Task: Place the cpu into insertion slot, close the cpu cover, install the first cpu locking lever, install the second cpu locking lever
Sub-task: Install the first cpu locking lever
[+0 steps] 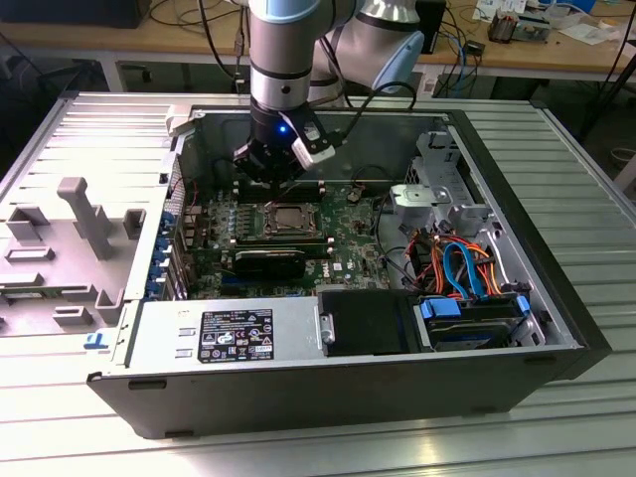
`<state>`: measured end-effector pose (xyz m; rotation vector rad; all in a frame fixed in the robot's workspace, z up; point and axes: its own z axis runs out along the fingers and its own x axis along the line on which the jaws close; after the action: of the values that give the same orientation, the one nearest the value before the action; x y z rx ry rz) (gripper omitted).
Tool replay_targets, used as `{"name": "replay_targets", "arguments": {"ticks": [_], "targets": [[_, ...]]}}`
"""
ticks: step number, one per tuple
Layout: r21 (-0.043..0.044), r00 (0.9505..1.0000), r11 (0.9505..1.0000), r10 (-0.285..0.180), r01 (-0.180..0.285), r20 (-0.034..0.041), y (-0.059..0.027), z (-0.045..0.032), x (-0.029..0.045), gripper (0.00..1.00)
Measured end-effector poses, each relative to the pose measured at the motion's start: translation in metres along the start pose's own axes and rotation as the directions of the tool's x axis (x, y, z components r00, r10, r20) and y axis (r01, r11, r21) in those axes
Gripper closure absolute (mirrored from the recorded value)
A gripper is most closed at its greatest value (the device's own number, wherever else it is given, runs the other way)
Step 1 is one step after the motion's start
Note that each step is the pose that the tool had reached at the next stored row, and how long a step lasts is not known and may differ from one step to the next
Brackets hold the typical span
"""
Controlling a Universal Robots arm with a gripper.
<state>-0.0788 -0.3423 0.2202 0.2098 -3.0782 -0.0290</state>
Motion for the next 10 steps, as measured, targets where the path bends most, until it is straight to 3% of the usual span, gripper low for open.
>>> {"name": "replay_targets", "arguments": {"ticks": [10], "targets": [[0.0006,1.0000,1.0000,0.000,0.000,-0.0001,-0.0008,0.0022,-0.0053,0.89]]}}
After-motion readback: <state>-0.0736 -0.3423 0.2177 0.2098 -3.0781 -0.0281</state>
